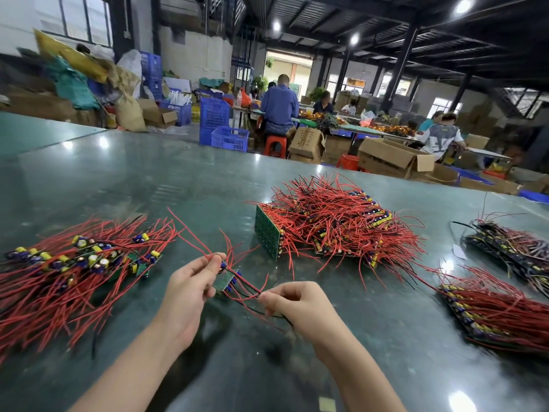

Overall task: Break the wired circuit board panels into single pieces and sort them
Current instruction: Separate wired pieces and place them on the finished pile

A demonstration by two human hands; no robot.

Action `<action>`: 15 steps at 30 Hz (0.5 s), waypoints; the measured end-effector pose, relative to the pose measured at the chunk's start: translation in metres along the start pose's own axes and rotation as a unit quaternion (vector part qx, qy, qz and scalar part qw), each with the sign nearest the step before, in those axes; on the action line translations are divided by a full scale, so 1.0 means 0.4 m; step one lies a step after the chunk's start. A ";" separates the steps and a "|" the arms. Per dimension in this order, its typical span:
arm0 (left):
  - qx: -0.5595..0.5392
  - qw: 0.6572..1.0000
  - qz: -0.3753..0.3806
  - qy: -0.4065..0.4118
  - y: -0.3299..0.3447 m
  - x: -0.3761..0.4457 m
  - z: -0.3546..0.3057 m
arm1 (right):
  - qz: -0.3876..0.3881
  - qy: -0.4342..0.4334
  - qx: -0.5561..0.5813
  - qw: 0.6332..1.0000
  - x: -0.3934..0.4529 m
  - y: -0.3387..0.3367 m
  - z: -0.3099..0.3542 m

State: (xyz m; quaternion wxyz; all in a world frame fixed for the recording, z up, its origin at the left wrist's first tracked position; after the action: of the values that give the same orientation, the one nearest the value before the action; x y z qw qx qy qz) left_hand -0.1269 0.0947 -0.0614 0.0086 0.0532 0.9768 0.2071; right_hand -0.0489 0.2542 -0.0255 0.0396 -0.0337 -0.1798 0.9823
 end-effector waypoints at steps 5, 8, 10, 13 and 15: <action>-0.015 1.000 -0.022 -0.002 -0.028 0.014 -0.008 | -0.014 0.005 -0.025 1.000 0.000 -0.013 -0.002; -0.030 0.999 -0.041 -0.007 -0.055 0.028 -0.014 | -0.006 0.025 -0.022 0.999 -0.002 -0.017 -0.013; -0.034 0.999 -0.037 -0.005 -0.059 0.032 -0.012 | 0.007 0.020 -0.042 0.999 -0.001 -0.004 -0.011; -0.045 0.997 -0.062 -0.006 -0.078 0.037 -0.009 | 0.007 0.024 -0.059 0.998 0.003 -0.003 -0.014; -0.094 0.990 -0.101 -0.010 -0.119 0.049 -0.021 | -0.005 0.029 -0.052 0.998 0.005 -0.022 -0.020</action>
State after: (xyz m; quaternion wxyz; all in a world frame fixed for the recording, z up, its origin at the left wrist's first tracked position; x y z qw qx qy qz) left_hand -0.1516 0.0502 -0.0730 0.0444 -0.0446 0.9531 0.2959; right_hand -0.0498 0.2654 -0.0298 0.0478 -0.0635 -0.2296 0.9700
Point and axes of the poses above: each hand's wrist, its own x-axis towards the middle knuckle, its own y-axis out of the palm, z = x × y, the point moved 9 cm from there along x, towards the middle knuckle, and after that the axes turned 3 degrees about z, right-handed, at the moved point
